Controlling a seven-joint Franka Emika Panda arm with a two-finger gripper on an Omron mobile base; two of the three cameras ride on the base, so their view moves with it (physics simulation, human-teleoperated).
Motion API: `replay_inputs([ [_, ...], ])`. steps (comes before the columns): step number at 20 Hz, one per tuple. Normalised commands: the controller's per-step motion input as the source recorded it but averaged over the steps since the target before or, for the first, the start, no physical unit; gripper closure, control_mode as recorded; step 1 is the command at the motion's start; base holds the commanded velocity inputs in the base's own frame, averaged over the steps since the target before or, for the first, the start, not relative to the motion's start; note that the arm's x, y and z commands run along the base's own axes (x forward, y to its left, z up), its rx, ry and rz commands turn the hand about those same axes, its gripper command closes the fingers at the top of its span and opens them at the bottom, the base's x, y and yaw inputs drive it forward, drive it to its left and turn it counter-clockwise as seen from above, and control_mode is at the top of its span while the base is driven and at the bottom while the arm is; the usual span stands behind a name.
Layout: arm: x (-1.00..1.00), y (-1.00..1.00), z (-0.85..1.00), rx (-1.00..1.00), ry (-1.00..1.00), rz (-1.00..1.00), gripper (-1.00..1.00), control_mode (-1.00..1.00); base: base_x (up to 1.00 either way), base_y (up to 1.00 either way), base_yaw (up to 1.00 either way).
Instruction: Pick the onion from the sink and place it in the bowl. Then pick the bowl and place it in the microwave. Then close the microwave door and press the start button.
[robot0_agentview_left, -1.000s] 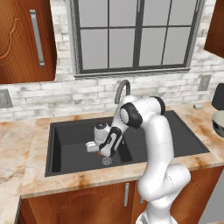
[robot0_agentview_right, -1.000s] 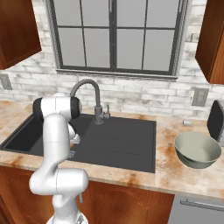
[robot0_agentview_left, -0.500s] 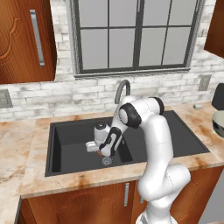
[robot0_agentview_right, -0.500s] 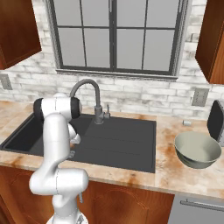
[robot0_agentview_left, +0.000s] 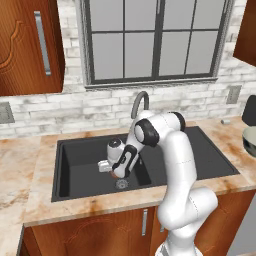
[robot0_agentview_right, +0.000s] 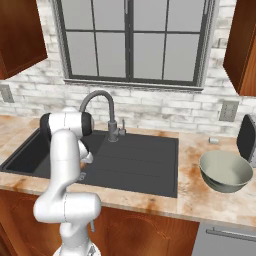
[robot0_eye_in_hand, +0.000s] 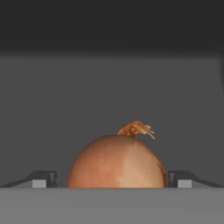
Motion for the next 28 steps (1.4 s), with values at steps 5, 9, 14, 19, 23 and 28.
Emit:
replay_inputs([
  [5, 0.05, 0.0, -0.1, 0.0, 0.0, 0.0, 1.0, -1.0, 0.0, 0.0, 0.0],
  [9, -0.04, 0.0, 0.0, 0.0, 0.0, -0.03, 1.0, -1.0, 0.0, 0.0, 0.0],
  [14, -0.24, -0.08, 0.19, 0.01, -0.04, 0.0, 1.0, -1.0, 0.0, 0.0, 0.0],
  [19, -0.38, -0.01, 0.74, 0.01, -0.01, 0.0, 1.0, -1.0, 0.0, 0.0, 0.0],
  [23, -0.34, 0.0, 0.93, 0.0, 0.02, 0.0, 1.0, -1.0, 0.0, 0.0, 0.0],
  [28, -0.54, 0.0, 1.0, 0.01, 0.07, 0.0, 1.0, -1.0, 0.0, 0.0, 0.0],
])
